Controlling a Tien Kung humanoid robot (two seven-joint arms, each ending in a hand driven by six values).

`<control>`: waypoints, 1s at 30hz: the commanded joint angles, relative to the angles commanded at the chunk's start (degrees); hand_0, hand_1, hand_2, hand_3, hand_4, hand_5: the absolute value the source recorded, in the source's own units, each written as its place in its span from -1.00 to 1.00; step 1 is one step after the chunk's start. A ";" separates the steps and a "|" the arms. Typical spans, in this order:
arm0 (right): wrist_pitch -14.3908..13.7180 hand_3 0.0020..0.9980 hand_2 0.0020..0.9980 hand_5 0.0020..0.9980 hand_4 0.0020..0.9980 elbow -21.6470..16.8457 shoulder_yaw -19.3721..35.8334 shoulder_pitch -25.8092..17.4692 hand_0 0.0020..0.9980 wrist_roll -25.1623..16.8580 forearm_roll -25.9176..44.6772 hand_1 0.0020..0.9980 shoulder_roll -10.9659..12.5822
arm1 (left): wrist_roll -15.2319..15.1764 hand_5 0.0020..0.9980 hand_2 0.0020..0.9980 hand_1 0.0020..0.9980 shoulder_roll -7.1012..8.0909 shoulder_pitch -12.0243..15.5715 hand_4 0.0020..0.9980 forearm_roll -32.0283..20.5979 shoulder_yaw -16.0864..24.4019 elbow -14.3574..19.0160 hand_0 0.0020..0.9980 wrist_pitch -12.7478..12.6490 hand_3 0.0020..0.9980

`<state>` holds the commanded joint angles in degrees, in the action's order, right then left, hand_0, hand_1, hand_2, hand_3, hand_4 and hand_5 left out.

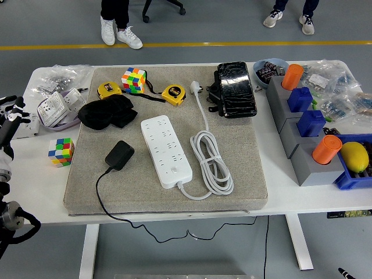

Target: Put the plug near the board,insert it into the board,press the button,pull the plug out

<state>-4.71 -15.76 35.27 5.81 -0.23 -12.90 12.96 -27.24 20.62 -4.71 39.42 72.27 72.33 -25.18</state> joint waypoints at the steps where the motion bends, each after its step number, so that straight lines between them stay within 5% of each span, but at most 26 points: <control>1: 0.02 0.10 0.21 0.06 0.90 0.18 -0.67 -0.02 0.14 0.06 0.53 0.28 -0.11 | -0.03 -0.37 -0.05 -0.20 0.06 0.07 0.59 -0.20 -0.02 0.12 -0.39 0.01 0.06; 30: 0.13 0.10 0.22 0.08 0.91 0.81 -6.93 1.69 0.14 0.20 4.44 0.28 -0.12 | 0.57 -0.37 -0.05 -0.20 1.34 -0.53 0.59 -0.45 -2.19 1.15 -0.39 0.08 0.06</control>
<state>-4.58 -14.95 28.34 7.50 -0.04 -8.46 12.84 -26.67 21.96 -5.23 38.98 70.08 73.47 -25.10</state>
